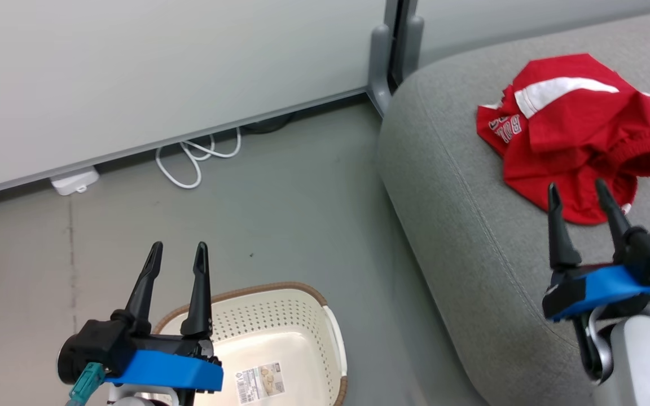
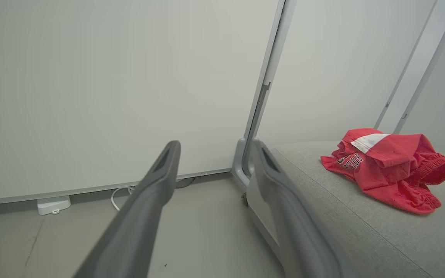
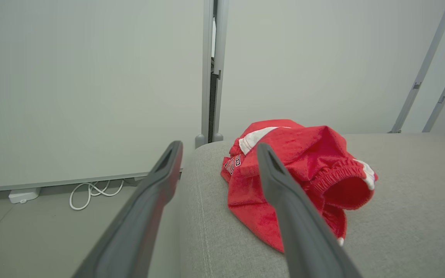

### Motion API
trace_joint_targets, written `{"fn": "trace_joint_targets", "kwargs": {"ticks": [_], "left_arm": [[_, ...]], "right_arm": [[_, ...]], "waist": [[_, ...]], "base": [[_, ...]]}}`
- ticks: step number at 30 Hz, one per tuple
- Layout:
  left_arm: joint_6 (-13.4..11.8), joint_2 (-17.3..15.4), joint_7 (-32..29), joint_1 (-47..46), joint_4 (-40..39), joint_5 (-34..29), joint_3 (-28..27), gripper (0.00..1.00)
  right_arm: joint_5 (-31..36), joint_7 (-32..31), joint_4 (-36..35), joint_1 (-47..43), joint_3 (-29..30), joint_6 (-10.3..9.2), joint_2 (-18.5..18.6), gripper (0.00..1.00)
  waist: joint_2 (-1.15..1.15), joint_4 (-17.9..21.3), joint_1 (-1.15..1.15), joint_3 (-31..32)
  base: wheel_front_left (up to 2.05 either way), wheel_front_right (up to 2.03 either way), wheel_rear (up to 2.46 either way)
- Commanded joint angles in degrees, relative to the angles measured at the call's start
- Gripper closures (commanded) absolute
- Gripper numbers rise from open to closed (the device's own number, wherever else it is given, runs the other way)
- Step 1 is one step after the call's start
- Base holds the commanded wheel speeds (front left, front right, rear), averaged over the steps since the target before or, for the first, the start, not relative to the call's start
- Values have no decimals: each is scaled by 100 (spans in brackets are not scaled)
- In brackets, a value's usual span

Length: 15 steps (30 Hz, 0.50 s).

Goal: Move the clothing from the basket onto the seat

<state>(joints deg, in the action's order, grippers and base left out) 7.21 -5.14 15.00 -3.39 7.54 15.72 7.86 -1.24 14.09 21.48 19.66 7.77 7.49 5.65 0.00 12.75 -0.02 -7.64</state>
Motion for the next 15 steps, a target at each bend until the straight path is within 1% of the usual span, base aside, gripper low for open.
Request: {"fn": "trace_joint_targets", "kwargs": {"ticks": [1, 7, 15], "left_arm": [[35, 23, 26, 56, 13, -5, -63, 0], [28, 90, 27, 217, 155, 24, -223, 0], [30, 104, 26, 323, 444, 31, -433, 0]], "right_arm": [[107, -56, -134, -217, -30, 2, -51, 0], [304, -206, -573, -766, -241, 2, -217, 0], [135, -272, -812, -1189, -378, 1, -279, 0]], "waist": [[0, -204, 2, 198], [0, -474, 2, 413], [0, -928, 2, 611]], "base": [[0, 0, 0], [0, 0, 0], [0, 0, 0]]}}
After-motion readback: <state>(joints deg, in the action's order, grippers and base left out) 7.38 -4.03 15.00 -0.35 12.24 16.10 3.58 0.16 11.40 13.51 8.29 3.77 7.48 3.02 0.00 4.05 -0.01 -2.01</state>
